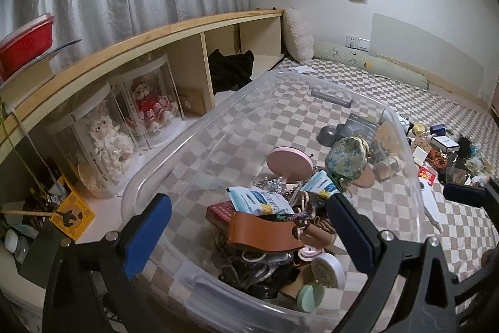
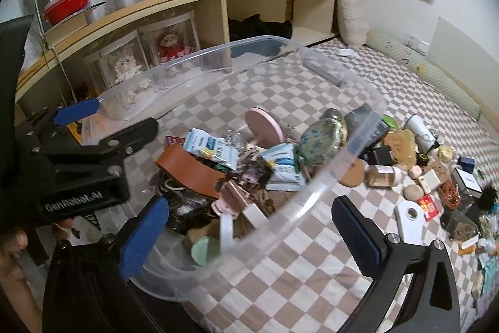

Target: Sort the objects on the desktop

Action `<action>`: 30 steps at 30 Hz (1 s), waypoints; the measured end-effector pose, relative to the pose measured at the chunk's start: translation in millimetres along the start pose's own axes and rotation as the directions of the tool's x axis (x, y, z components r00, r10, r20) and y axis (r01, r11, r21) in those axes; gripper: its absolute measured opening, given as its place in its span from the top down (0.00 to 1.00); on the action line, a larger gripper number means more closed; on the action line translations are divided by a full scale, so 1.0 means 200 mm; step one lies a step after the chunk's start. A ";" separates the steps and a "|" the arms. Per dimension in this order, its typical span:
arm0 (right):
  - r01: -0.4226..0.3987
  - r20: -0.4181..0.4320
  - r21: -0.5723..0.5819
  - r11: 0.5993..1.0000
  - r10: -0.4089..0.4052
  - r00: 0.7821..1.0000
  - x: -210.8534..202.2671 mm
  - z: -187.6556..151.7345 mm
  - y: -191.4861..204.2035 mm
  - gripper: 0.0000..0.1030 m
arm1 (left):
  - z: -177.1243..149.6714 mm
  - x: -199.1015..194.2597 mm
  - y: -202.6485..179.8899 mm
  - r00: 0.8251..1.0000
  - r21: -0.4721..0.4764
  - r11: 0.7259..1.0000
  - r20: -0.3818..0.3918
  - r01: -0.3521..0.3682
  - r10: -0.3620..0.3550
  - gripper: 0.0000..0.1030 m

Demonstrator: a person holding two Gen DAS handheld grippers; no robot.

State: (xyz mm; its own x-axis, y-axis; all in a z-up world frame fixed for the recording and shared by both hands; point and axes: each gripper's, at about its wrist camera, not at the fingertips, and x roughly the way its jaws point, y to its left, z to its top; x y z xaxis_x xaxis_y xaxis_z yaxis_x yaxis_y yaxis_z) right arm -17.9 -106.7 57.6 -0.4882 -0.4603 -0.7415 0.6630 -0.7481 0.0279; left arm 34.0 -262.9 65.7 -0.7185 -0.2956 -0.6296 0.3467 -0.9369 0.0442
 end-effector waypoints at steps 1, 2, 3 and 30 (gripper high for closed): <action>0.008 0.003 0.007 1.000 -0.008 1.000 -0.01 -0.01 -0.02 0.00 | 0.00 -0.01 0.00 1.000 -0.001 1.000 0.000 0.006 -0.006 0.02; 0.015 0.005 0.014 1.000 -0.015 1.000 -0.02 -0.02 -0.04 0.00 | -0.01 -0.02 -0.01 1.000 -0.001 1.000 0.001 0.010 -0.010 0.02; 0.020 0.005 0.023 1.000 -0.020 1.000 -0.03 -0.02 -0.06 0.00 | -0.01 -0.03 -0.02 1.000 0.003 1.000 0.003 0.011 -0.011 0.02; 0.161 0.037 0.226 0.961 -0.174 0.984 -0.47 -0.45 -0.60 0.00 | -0.15 -0.25 -0.55 0.992 0.147 0.981 -0.019 0.124 -0.123 0.00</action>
State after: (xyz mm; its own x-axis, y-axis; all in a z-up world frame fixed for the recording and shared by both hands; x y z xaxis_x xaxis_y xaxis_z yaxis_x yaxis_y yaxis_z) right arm -1.1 69.1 63.2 -0.6169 -0.3403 -0.7096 0.4294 -0.9012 0.0589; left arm 49.6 -139.3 68.1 -0.7439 -0.1746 -0.6451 0.1622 -0.9836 0.0791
